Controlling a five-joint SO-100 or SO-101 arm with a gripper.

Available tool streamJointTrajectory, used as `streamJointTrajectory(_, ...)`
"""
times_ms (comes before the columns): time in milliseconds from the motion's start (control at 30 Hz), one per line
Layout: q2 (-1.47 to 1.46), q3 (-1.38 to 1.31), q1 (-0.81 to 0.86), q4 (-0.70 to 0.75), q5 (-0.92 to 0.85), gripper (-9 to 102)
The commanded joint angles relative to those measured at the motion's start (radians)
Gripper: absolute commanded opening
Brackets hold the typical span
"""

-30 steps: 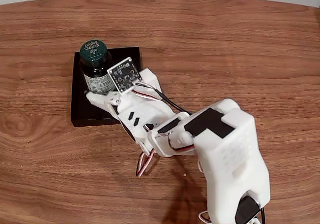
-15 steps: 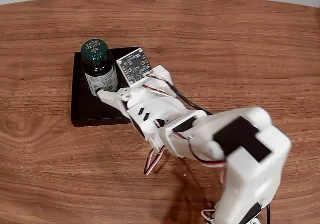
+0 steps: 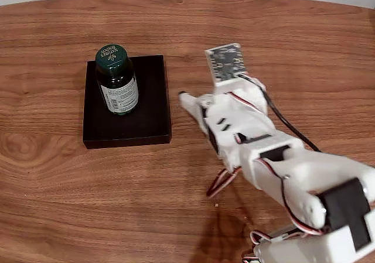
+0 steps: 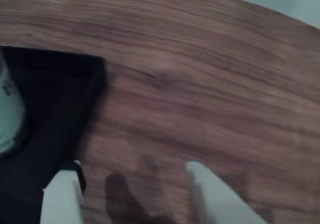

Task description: Pick up the pill bottle and place it in the black box.

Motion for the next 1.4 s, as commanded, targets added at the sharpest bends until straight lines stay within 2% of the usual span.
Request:
streamJointTrajectory(0,0.149,0.052,0.035,0.003,-0.009,21)
streamJointTrajectory(300,0.377,0.249,0.074,0.089,-0.017,20)
streamJointTrajectory(567,0.657,0.337,0.135,0.341,-0.020,18)
streamJointTrajectory(967,0.839,0.377,0.192,0.541,-0.052,17)
streamJointTrajectory(1367,1.115,0.390,0.198,1.078,-0.063,7)
